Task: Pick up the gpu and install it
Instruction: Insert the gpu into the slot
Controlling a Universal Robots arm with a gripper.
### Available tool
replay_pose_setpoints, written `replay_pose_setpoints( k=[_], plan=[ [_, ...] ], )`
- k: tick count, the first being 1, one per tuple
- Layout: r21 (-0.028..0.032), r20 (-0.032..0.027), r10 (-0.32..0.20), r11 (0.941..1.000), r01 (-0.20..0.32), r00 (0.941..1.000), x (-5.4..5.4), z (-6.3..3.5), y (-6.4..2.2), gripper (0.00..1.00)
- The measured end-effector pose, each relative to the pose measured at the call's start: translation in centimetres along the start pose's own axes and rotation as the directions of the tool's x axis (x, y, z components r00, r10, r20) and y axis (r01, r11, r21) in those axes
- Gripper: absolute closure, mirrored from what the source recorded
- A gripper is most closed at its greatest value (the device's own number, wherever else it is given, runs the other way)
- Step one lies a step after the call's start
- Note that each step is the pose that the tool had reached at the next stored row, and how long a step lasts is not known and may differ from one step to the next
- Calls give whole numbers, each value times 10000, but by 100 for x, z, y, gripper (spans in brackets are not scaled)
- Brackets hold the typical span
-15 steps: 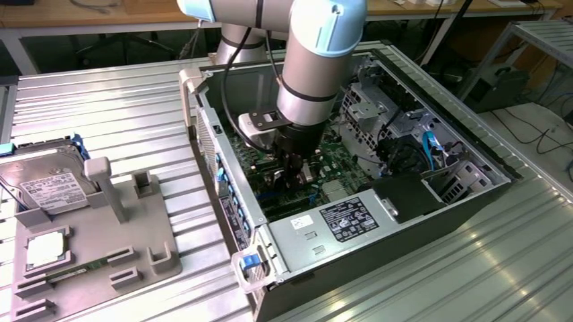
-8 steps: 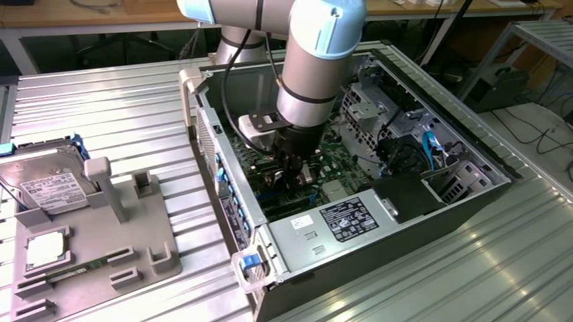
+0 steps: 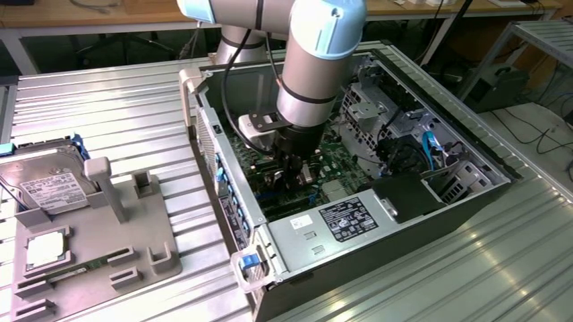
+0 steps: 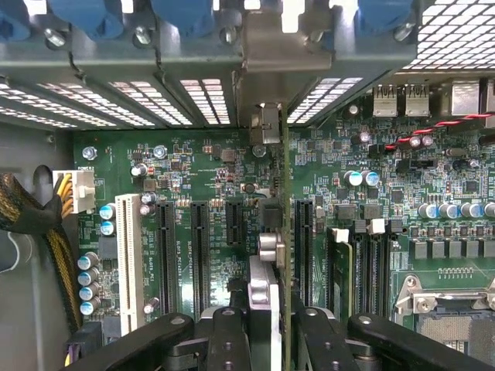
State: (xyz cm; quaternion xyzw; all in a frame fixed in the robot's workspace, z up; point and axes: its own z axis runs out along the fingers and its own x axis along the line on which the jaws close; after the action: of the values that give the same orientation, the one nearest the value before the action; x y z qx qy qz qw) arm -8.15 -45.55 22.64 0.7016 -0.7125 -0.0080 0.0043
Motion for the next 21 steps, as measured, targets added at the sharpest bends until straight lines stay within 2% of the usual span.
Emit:
replay_pose_setpoints(
  k=[21],
  plan=[
    [-3, -12, -2, 10000, 2, 10000, 2, 24, -1, 71]
  ],
)
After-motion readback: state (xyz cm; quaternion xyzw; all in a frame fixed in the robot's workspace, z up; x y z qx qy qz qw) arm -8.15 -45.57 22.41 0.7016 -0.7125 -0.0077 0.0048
